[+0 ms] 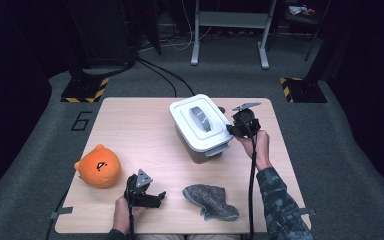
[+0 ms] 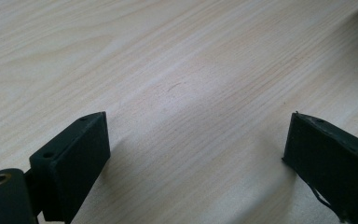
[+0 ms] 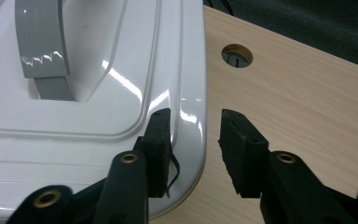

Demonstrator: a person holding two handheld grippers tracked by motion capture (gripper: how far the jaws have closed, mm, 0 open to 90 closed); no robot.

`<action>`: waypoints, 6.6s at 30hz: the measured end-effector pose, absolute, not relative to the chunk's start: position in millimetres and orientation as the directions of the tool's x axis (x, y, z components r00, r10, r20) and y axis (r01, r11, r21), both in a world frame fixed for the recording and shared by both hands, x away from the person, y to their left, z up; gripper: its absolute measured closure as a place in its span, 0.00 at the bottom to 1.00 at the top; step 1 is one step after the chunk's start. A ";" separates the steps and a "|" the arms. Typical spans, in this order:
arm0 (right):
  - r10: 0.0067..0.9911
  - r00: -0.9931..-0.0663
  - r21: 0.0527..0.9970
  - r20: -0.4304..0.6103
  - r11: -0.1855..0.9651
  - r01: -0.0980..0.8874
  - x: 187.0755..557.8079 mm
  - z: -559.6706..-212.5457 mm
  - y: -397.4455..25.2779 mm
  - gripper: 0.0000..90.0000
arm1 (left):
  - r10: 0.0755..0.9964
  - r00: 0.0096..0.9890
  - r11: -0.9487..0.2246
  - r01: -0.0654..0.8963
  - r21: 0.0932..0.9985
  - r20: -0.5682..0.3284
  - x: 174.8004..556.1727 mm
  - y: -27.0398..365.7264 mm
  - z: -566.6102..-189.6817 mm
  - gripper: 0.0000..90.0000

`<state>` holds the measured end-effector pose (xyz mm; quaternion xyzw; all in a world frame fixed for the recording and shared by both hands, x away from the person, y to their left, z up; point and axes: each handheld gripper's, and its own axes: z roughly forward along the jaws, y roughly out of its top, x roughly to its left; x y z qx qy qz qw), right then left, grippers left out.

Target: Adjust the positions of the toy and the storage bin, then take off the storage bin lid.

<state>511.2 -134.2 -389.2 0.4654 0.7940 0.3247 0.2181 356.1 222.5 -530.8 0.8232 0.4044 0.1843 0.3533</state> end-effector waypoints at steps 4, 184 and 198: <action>0.876 -0.481 0.729 -0.030 0.349 0.589 509.3 -386.7 -130.4 0.57 | 0.796 0.605 -0.423 0.536 0.731 0.017 356.0 222.5 -530.8 0.07; 0.798 -0.595 0.788 -0.098 0.428 0.444 507.5 -324.0 -129.3 0.74 | 0.805 0.593 -0.431 0.561 0.707 0.021 363.0 220.3 -530.4 0.00; 0.843 -0.530 0.799 -0.094 0.381 0.466 507.3 -318.1 -158.9 0.74 | 0.807 0.591 -0.426 0.566 0.706 0.014 362.7 220.1 -530.5 0.00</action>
